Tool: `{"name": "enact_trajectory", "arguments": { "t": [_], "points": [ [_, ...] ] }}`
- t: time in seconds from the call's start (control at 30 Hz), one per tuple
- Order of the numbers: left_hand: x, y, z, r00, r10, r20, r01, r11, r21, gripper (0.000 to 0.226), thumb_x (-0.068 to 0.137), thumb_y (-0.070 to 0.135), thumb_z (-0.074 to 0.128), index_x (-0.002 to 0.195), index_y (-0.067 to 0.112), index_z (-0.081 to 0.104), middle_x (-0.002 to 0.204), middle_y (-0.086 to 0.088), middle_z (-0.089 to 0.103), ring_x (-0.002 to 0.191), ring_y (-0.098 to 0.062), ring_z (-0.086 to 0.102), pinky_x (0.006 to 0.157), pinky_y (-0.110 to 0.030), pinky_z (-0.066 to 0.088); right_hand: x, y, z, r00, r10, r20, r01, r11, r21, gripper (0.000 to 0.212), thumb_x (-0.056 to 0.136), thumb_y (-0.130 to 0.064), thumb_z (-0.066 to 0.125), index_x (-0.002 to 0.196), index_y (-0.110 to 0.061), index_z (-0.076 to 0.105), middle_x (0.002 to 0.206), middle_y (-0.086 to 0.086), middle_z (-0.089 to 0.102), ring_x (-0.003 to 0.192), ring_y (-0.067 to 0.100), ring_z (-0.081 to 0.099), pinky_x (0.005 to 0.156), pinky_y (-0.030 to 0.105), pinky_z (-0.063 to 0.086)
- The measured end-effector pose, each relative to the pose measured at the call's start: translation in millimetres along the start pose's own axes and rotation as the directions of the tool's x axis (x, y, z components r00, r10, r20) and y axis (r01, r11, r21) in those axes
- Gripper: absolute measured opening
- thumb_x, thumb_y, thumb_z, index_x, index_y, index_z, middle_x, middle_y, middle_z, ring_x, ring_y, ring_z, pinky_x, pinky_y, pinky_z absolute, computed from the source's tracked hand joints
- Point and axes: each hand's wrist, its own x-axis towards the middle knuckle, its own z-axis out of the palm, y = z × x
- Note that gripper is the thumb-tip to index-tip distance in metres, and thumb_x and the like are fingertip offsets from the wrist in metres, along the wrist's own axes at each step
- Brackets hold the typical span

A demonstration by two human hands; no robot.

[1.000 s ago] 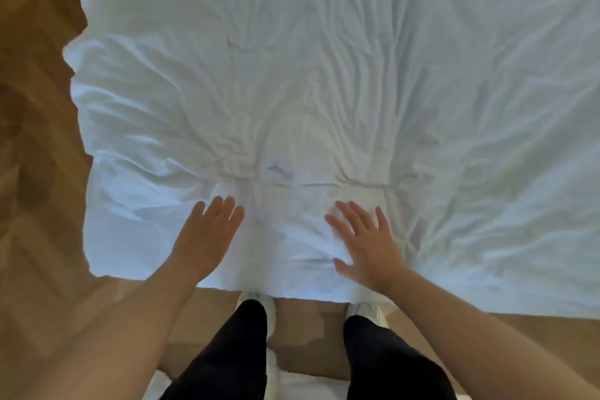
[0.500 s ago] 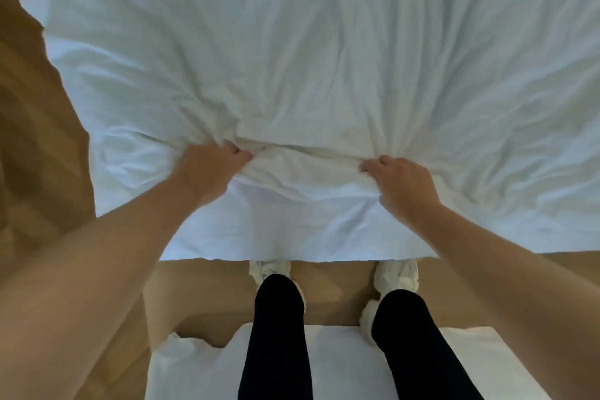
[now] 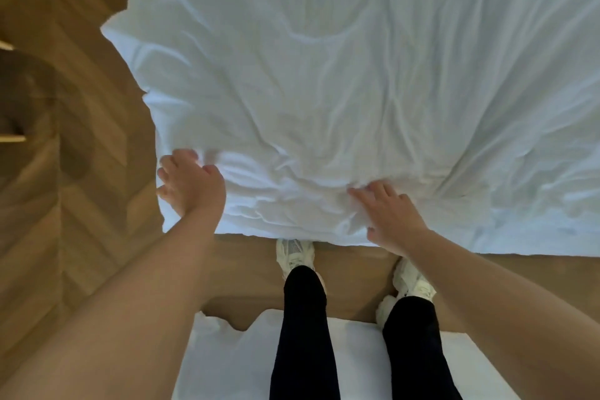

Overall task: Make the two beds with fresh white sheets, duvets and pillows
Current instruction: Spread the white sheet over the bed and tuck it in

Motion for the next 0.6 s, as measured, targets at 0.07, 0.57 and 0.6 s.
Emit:
{"name": "enact_trajectory", "arguments": {
  "t": [0.07, 0.57, 0.6],
  "points": [
    [20.7, -8.9, -3.7, 0.910, -0.411, 0.056, 0.403, 0.846, -0.349, 0.032, 0.095, 0.015, 0.046, 0.127, 0.013, 0.049, 0.130, -0.006, 0.047, 0.112, -0.027, 0.047, 0.097, -0.040, 0.038, 14.8, -27.8, 0.7, 0.996, -0.062, -0.058, 0.064, 0.997, 0.032, 0.090, 0.079, -0.020, 0.067, 0.148, -0.035, 0.012, 0.142, 0.007, 0.030, 0.131, 0.032, 0.035, 0.087, 0.041, 0.050],
    [35.3, 8.1, -8.4, 0.815, -0.059, 0.576, 0.579, 0.095, -0.810, 0.047, 0.081, 0.024, 0.070, 0.127, 0.019, 0.060, 0.116, -0.003, 0.069, 0.102, -0.020, 0.068, 0.082, -0.032, 0.056, 26.9, -56.2, 0.6, 0.992, 0.044, 0.119, -0.055, 0.995, 0.088, 0.095, 0.079, -0.017, 0.069, 0.150, -0.034, 0.008, 0.148, 0.008, 0.026, 0.128, 0.030, 0.038, 0.091, 0.042, 0.048],
    [34.0, 2.2, -16.0, 0.861, -0.195, 0.469, 0.501, 0.173, -0.848, 0.050, 0.078, 0.017, 0.069, 0.127, 0.017, 0.058, 0.112, -0.003, 0.068, 0.094, -0.020, 0.067, 0.075, -0.028, 0.055, 23.4, -56.1, -0.8, 0.989, 0.040, 0.144, -0.054, 0.994, 0.094, 0.091, 0.079, -0.016, 0.069, 0.148, -0.035, 0.012, 0.142, 0.007, 0.031, 0.123, 0.030, 0.041, 0.089, 0.041, 0.048]
  ]
}}
